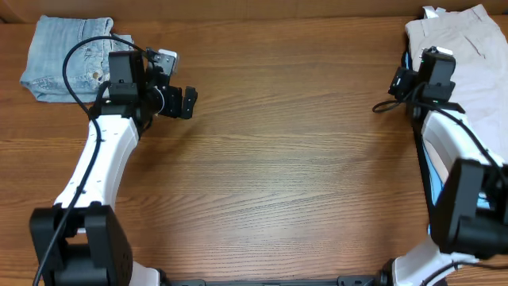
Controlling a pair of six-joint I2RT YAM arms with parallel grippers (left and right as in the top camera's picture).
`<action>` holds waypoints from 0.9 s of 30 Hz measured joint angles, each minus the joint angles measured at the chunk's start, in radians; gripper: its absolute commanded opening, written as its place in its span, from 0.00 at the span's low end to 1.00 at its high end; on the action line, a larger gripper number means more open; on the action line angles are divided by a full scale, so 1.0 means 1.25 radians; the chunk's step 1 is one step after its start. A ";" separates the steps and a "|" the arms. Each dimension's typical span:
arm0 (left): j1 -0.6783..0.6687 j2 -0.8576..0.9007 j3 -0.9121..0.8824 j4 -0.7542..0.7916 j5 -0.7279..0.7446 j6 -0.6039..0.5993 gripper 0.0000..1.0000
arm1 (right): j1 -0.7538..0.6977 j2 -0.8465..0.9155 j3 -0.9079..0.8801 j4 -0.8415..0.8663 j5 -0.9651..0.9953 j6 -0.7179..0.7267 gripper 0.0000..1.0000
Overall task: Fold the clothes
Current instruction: 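Reach the right gripper to the beige khaki pants on the right stack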
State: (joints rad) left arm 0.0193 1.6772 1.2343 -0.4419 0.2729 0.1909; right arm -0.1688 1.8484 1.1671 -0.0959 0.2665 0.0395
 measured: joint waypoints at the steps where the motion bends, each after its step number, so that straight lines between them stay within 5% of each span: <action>1: 0.000 0.008 0.000 -0.002 -0.002 0.000 1.00 | 0.000 0.014 0.000 0.022 0.006 -0.002 0.85; 17: 0.000 0.092 0.000 -0.002 -0.033 -0.054 1.00 | -0.022 0.190 0.004 0.258 0.033 -0.012 0.65; 20: 0.000 0.092 0.000 -0.002 -0.033 -0.055 1.00 | -0.026 0.204 0.004 0.267 0.035 -0.018 0.47; 24: 0.000 0.093 0.000 0.002 -0.033 -0.056 1.00 | -0.041 0.205 0.005 0.279 0.039 -0.017 0.04; 27: 0.000 0.094 0.000 0.001 -0.033 -0.056 1.00 | -0.056 0.205 0.006 0.269 0.036 -0.012 0.04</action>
State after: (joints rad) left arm 0.0193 1.7943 1.2343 -0.4404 0.2314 0.1211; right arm -0.2382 2.1048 1.1748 0.2409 0.3119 0.0250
